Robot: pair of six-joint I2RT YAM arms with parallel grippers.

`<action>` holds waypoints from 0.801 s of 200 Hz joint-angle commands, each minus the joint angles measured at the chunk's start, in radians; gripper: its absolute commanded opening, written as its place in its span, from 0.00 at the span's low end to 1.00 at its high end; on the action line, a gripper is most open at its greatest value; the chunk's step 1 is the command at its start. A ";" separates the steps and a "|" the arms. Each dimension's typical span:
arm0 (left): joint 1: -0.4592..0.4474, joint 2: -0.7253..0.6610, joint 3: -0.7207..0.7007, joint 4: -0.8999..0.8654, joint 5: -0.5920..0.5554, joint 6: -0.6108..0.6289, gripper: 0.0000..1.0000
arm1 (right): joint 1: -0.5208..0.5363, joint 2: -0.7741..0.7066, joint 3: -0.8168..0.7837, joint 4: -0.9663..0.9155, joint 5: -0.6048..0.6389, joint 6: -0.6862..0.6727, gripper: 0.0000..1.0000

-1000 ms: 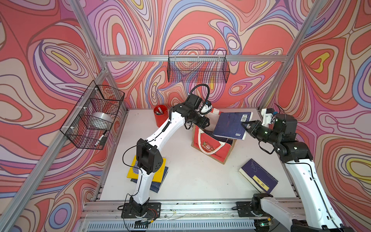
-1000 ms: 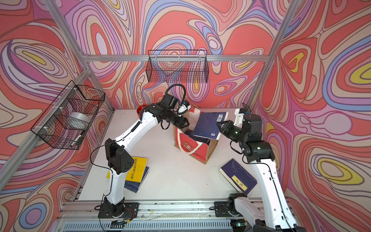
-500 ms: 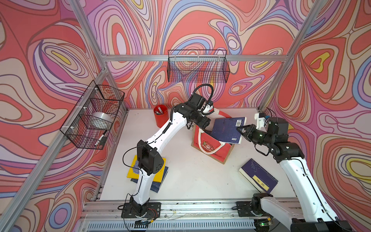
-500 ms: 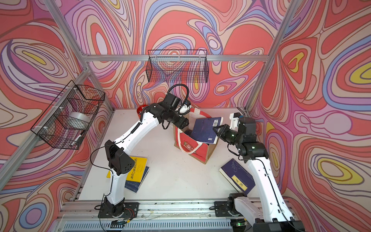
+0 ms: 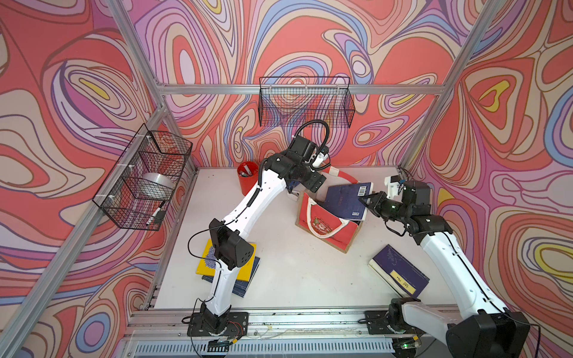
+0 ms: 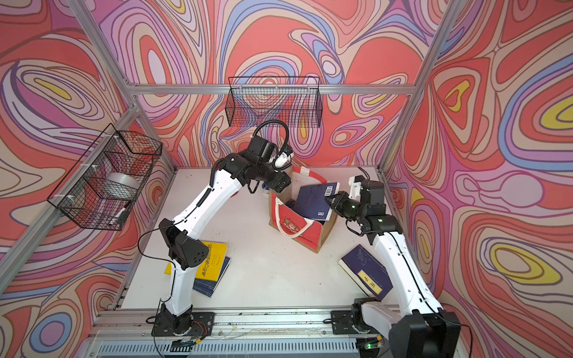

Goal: Put the books into the canvas bag
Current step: Move the canvas bag to the center of the board.

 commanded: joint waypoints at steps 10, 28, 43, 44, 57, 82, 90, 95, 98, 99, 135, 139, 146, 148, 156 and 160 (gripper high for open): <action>0.007 0.101 0.074 -0.076 -0.018 0.039 0.87 | 0.004 -0.007 0.001 0.110 -0.032 0.018 0.00; 0.009 0.129 0.097 -0.084 -0.015 0.044 0.86 | 0.004 -0.007 0.004 0.110 -0.034 0.016 0.00; 0.010 0.143 0.099 -0.079 -0.028 0.043 0.84 | 0.004 -0.005 0.003 0.118 -0.041 0.018 0.00; 0.010 0.145 0.100 -0.079 -0.030 0.042 0.84 | 0.005 -0.005 0.003 0.120 -0.042 0.018 0.00; 0.011 0.157 0.105 -0.074 -0.043 0.039 0.72 | 0.012 -0.001 0.004 0.135 -0.056 0.023 0.00; 0.010 0.161 0.112 -0.064 -0.055 0.024 0.12 | 0.067 0.021 0.016 0.138 -0.041 0.014 0.00; 0.010 0.154 0.112 -0.063 -0.058 0.020 0.00 | 0.087 0.029 0.015 0.146 -0.024 0.016 0.00; 0.010 0.149 0.112 -0.064 -0.056 0.017 0.00 | 0.105 0.035 0.012 0.152 -0.013 0.016 0.00; 0.010 0.144 0.109 -0.066 -0.055 0.017 0.00 | 0.114 0.038 0.010 0.156 -0.004 0.017 0.00; 0.010 0.144 0.109 -0.066 -0.055 0.016 0.00 | 0.116 0.039 0.009 0.157 -0.002 0.016 0.00; 0.010 0.019 -0.060 -0.014 -0.043 -0.001 0.00 | 0.182 0.056 -0.070 0.361 0.027 0.067 0.00; 0.010 -0.006 -0.095 0.002 -0.044 -0.006 0.00 | 0.186 0.057 -0.079 0.383 0.031 0.071 0.00; 0.011 -0.050 -0.162 0.029 -0.042 -0.013 0.00 | 0.193 0.062 -0.085 0.403 0.037 0.078 0.00; 0.010 -0.065 -0.179 0.036 -0.042 -0.016 0.00 | 0.194 0.064 -0.088 0.409 0.036 0.079 0.00; 0.010 -0.120 -0.257 0.070 -0.040 -0.025 0.00 | 0.203 0.071 -0.094 0.433 0.034 0.080 0.00; 0.010 -0.149 -0.299 0.091 -0.034 -0.030 0.00 | 0.208 0.074 -0.098 0.440 0.037 0.080 0.00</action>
